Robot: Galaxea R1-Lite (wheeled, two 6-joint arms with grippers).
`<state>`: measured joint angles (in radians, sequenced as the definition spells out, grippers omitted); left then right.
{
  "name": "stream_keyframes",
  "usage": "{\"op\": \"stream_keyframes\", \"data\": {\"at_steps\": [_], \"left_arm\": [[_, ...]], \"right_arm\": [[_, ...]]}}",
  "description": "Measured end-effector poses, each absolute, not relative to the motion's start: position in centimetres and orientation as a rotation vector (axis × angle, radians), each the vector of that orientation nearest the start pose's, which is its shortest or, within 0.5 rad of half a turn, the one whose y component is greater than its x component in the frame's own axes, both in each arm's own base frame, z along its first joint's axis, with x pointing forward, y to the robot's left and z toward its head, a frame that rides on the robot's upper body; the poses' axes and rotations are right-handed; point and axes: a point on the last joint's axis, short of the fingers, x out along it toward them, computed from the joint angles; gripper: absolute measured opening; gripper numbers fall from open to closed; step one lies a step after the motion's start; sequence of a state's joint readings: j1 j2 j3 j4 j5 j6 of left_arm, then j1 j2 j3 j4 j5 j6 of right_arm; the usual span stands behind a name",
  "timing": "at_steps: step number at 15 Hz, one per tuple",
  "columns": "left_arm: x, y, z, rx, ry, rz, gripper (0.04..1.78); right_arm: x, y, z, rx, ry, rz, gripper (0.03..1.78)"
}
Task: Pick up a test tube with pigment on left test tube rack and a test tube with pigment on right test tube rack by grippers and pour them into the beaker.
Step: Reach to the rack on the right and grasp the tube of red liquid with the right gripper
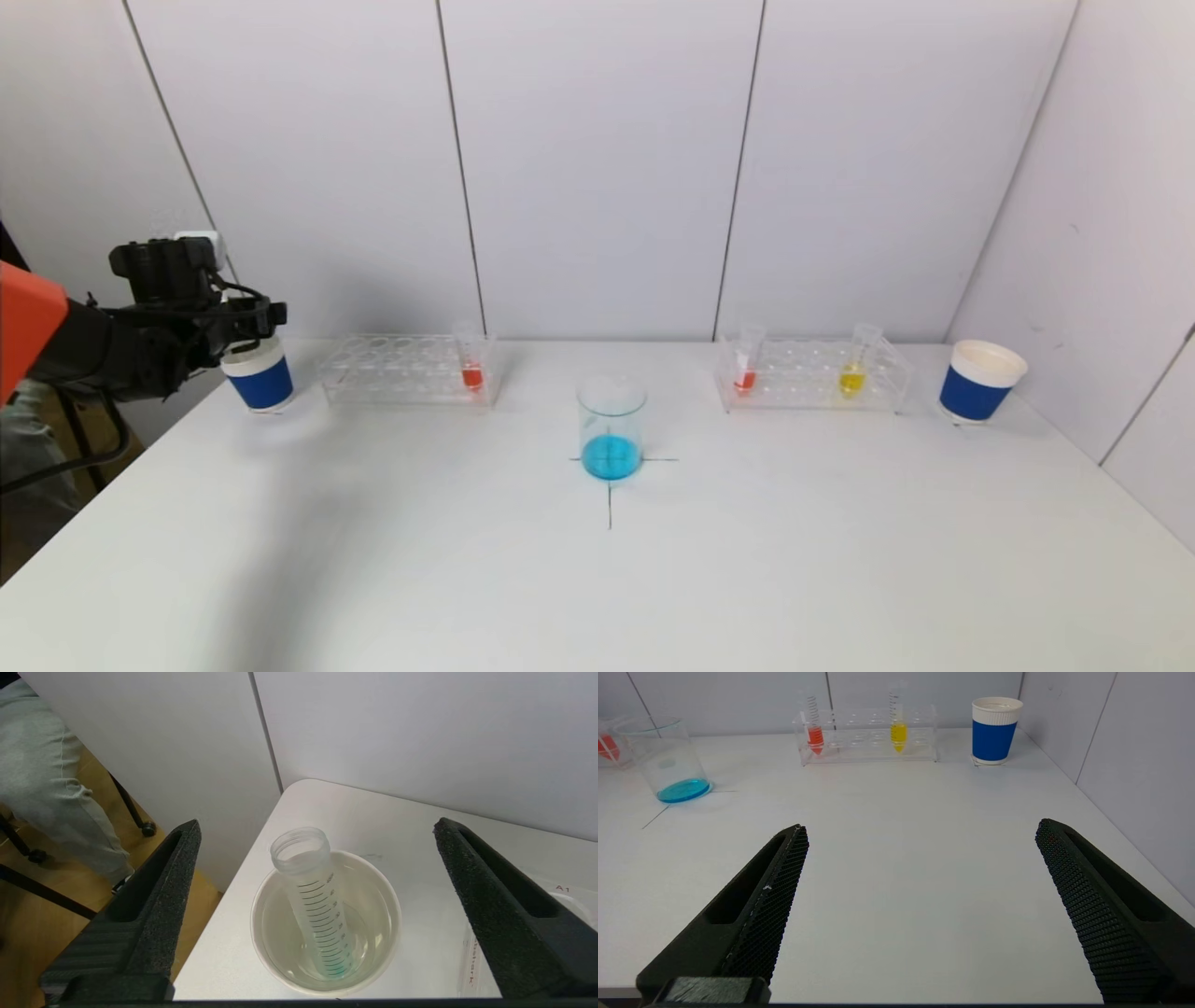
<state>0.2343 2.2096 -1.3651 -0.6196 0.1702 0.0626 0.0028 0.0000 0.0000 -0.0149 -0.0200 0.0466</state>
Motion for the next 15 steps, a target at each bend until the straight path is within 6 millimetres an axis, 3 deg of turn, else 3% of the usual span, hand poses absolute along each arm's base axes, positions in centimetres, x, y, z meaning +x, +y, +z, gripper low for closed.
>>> {"op": "stream_keyframes", "data": {"at_steps": [3, 6, 9, 13, 15], "left_arm": [[42.9, 10.6, 15.7, 0.055, 0.210, 0.396, 1.76], [40.4, 9.7, 18.5, 0.056, 0.178, 0.383, 1.76], [36.3, 7.6, 21.5, 0.057, 0.144, 0.318, 1.76], [29.0, 2.5, 25.7, 0.058, 0.099, 0.182, 1.76], [25.4, 0.4, 26.7, 0.050, 0.109, 0.126, 1.76]], "right_arm": [[-2.3, -0.1, 7.7, 0.046, -0.015, -0.016, 1.77], [-2.3, -0.1, 7.7, 0.047, -0.015, -0.016, 1.77], [-2.3, -0.1, 7.7, 0.046, -0.015, -0.017, 1.77], [-2.3, -0.1, 7.7, 0.047, -0.015, -0.017, 1.77], [-2.3, -0.1, 7.7, 0.046, -0.015, -0.017, 1.77]]}}
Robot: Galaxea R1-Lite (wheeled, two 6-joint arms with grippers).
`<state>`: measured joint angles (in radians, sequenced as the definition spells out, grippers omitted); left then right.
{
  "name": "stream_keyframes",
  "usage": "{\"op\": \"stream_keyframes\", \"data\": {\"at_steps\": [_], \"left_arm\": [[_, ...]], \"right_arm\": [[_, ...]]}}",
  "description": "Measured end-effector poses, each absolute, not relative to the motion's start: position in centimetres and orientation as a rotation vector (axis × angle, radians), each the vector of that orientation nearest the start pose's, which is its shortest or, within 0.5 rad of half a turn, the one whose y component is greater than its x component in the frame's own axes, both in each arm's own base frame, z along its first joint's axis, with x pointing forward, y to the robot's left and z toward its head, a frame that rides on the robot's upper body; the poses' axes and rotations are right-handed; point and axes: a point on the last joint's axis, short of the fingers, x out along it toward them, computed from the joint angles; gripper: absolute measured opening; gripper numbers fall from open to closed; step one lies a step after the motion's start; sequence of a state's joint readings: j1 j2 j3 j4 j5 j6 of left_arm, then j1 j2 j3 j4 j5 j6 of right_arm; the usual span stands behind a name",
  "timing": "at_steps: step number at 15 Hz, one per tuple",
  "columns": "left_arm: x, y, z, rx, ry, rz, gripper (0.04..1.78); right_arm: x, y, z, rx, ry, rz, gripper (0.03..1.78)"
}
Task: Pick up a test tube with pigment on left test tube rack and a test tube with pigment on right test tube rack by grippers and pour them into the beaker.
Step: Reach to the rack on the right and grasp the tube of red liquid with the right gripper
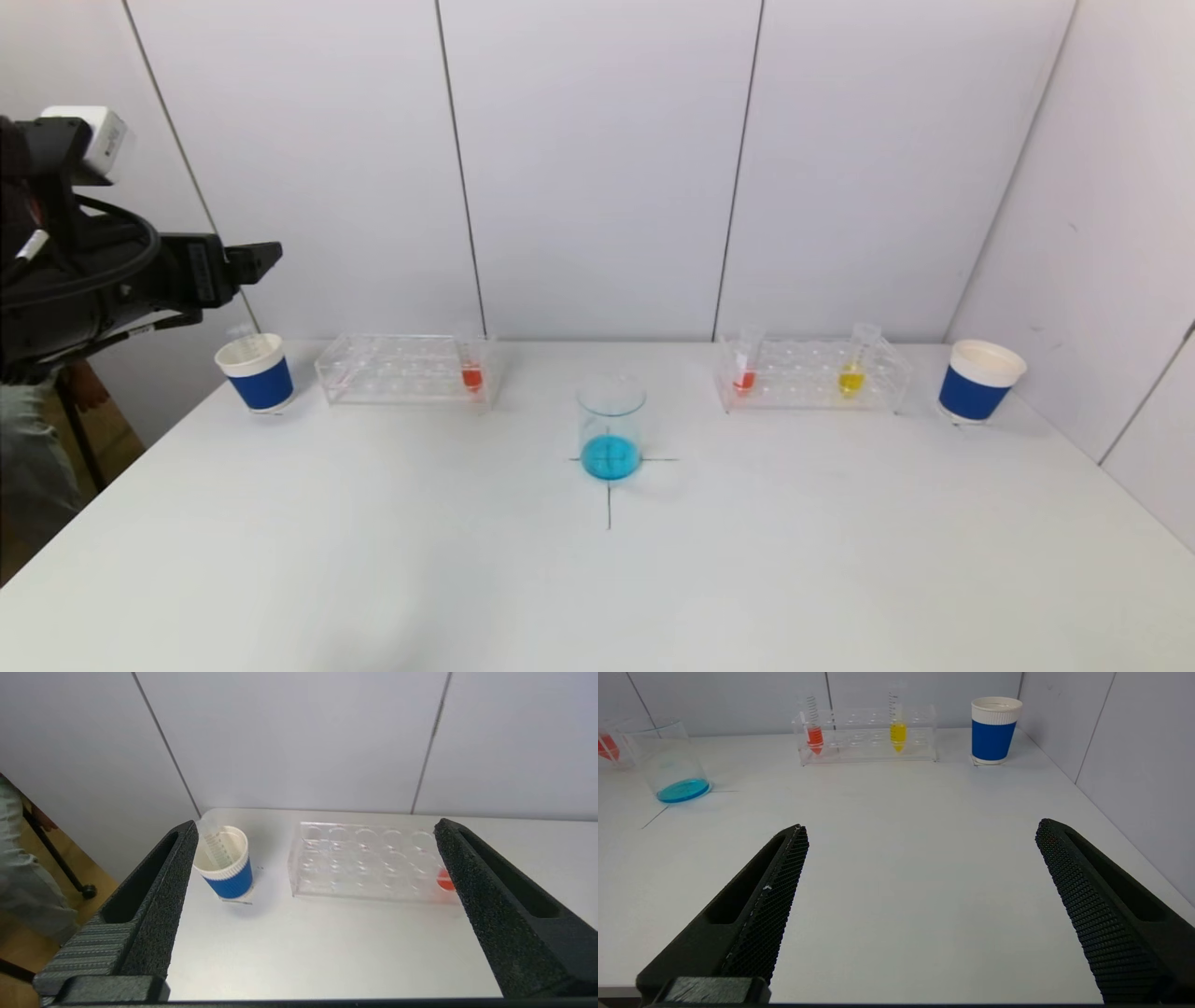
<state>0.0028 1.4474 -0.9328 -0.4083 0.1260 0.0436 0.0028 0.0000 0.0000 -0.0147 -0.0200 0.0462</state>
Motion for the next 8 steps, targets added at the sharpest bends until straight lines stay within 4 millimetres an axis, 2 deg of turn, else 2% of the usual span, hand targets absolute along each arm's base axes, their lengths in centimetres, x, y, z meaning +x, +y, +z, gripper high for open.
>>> {"op": "stream_keyframes", "data": {"at_steps": [3, 8], "left_arm": [[20.3, -0.6, 26.8, 0.048, 0.112, 0.122, 1.76], [13.2, -0.2, 25.8, 0.050, 0.046, 0.234, 1.76]], "right_arm": [[-2.3, -0.1, 7.7, 0.047, -0.015, -0.017, 1.77], [-2.3, -0.1, 7.7, 0.046, -0.015, -0.016, 1.77]]}}
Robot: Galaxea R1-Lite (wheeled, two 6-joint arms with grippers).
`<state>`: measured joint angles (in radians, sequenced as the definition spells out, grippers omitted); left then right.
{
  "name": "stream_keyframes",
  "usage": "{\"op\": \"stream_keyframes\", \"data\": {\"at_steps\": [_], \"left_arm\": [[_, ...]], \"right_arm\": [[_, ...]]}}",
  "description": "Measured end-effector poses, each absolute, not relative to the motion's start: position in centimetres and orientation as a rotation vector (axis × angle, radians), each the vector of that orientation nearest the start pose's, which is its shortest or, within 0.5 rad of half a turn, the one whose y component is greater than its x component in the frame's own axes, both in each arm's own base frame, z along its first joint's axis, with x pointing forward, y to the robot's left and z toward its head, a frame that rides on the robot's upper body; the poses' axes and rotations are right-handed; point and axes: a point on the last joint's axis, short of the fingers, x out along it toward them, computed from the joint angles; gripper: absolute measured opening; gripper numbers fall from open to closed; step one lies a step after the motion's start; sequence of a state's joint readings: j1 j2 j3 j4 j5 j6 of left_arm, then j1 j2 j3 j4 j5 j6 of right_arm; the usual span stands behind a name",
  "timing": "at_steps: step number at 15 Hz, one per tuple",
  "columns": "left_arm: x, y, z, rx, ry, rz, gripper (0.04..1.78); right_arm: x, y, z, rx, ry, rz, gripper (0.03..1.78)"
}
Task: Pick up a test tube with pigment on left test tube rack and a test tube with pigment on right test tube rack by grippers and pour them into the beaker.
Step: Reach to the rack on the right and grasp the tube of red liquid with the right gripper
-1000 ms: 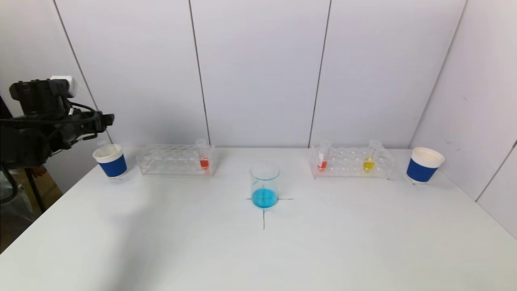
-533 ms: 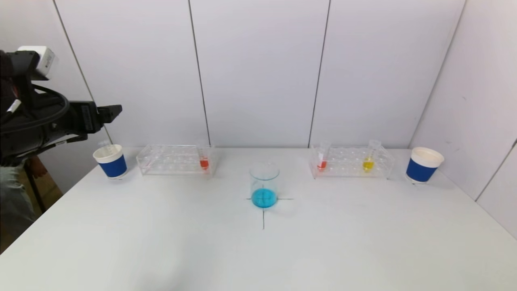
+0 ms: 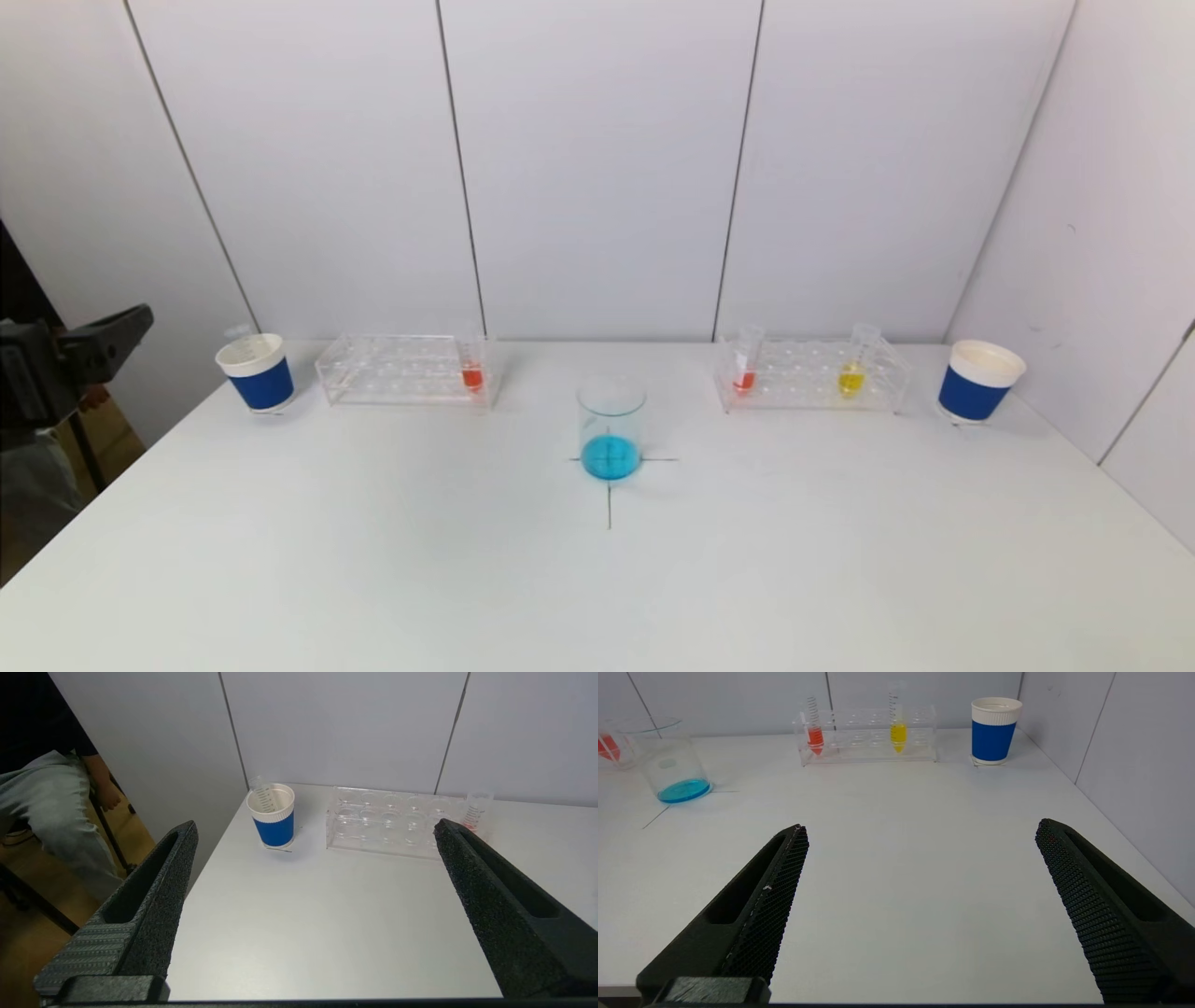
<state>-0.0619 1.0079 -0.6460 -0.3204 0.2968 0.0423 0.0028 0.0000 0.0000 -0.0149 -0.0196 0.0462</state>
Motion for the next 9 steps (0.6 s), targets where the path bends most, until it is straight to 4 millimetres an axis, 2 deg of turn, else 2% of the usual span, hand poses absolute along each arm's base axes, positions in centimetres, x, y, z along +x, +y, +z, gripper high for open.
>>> {"op": "stream_keyframes", "data": {"at_steps": [4, 9], "left_arm": [[7.5, 0.2, 23.7, 0.061, -0.004, 0.235, 1.76], [0.7, 0.5, 20.0, 0.070, 0.004, 0.174, 1.76]], "right_arm": [[-2.3, -0.1, 7.7, 0.046, -0.015, -0.017, 1.77], [-2.3, -0.1, 7.7, 0.046, -0.015, -0.017, 1.77]]}}
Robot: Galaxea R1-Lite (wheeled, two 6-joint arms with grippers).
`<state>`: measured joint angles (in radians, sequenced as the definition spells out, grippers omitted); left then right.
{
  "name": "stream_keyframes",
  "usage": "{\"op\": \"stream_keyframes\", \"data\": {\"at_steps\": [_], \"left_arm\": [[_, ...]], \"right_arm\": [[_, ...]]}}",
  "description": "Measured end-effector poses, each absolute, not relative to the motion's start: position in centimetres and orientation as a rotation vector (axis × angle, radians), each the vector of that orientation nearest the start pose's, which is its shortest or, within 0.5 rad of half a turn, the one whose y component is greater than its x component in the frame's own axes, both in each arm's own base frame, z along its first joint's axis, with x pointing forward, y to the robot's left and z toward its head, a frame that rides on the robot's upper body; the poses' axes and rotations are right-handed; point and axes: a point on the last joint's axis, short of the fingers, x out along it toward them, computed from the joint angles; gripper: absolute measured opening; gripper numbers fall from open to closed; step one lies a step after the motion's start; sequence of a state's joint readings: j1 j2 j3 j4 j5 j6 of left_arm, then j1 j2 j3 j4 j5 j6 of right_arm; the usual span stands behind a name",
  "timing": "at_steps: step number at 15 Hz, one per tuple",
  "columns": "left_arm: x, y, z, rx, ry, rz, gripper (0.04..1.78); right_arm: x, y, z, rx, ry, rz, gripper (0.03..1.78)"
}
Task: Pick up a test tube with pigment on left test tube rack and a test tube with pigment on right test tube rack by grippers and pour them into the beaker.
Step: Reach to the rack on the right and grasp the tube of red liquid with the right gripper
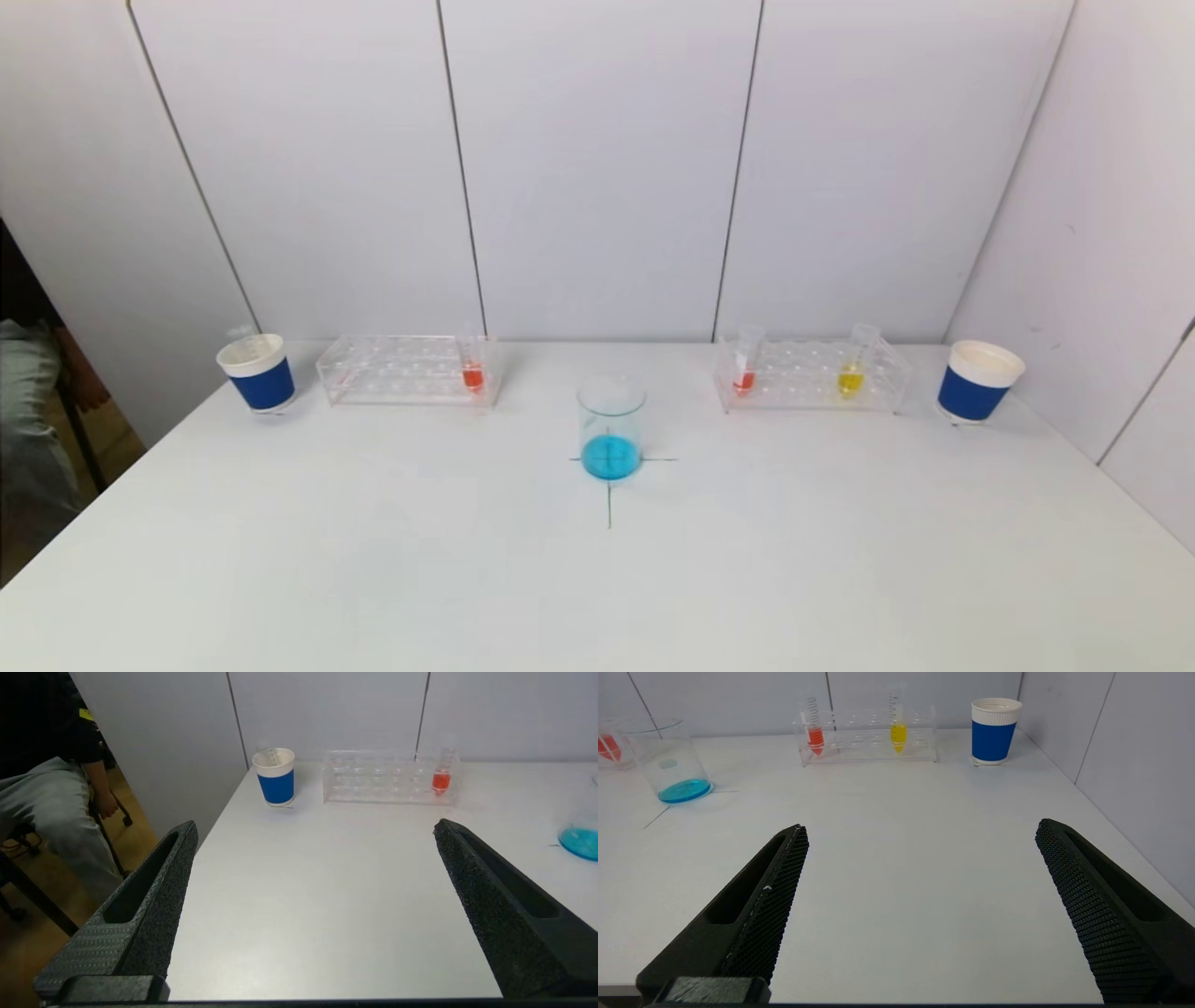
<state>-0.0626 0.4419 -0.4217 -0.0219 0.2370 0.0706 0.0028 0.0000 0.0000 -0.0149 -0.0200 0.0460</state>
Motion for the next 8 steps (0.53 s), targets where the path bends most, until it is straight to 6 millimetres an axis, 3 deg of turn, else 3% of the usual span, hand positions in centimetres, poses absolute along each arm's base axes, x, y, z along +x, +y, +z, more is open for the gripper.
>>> {"op": "stream_keyframes", "data": {"at_steps": [3, 8], "left_arm": [[-1.9, 0.5, 17.6, 0.075, 0.028, 0.166, 1.76], [-4.0, 0.2, 13.8, 0.077, -0.018, 0.069, 1.76]], "right_arm": [[-2.3, -0.1, 7.7, 0.047, -0.015, -0.016, 1.77], [-2.3, -0.1, 7.7, 0.047, -0.015, -0.016, 1.77]]}}
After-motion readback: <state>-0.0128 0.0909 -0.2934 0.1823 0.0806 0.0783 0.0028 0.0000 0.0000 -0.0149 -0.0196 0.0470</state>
